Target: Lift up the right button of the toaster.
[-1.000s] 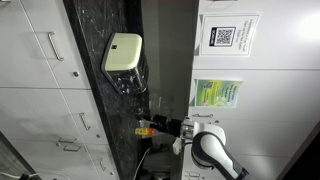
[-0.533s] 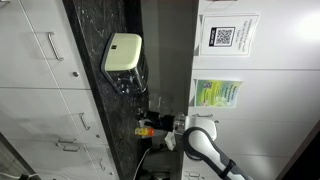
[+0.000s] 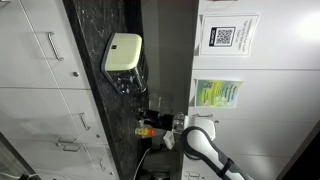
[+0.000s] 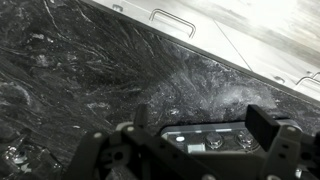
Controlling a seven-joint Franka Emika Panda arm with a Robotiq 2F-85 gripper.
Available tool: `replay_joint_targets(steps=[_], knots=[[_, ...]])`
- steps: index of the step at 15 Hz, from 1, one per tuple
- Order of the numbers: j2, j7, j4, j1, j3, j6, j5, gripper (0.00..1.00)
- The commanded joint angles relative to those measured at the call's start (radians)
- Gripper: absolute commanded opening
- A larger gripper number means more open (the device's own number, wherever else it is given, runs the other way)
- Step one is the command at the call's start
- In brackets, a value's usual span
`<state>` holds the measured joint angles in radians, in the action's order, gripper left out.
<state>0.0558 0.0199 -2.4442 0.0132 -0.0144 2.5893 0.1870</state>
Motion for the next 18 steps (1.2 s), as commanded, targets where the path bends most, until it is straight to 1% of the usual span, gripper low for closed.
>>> replay_joint_targets(steps=[1,3,5,6,7,8,9,10,11,13,16,18], knots=[[-0.091,-0.022,0.038,0.006,-0.004,0.116,-0.006,1.0],[-0.144,-0.027,0.059,0.01,-0.012,0.176,0.013,1.0],[-0.2,-0.063,0.085,0.015,-0.022,0.224,0.013,1.0],[-0.225,-0.08,0.099,0.017,-0.026,0.242,0.012,0.97],[-0.25,-0.096,0.114,0.02,-0.03,0.257,0.01,0.74],[-0.275,-0.105,0.132,0.021,-0.039,0.268,0.022,0.72],[-0.295,-0.124,0.145,0.024,-0.041,0.278,0.015,0.68],[-0.316,-0.13,0.163,0.026,-0.048,0.281,0.017,0.61],[-0.332,-0.152,0.174,0.033,-0.043,0.291,0.005,0.52],[-0.362,-0.198,0.2,0.048,-0.032,0.3,-0.006,0.38],[-0.398,-0.303,0.227,0.09,0.018,0.315,-0.048,0.14],[-0.413,-0.373,0.241,0.118,0.056,0.293,-0.067,0.01]])
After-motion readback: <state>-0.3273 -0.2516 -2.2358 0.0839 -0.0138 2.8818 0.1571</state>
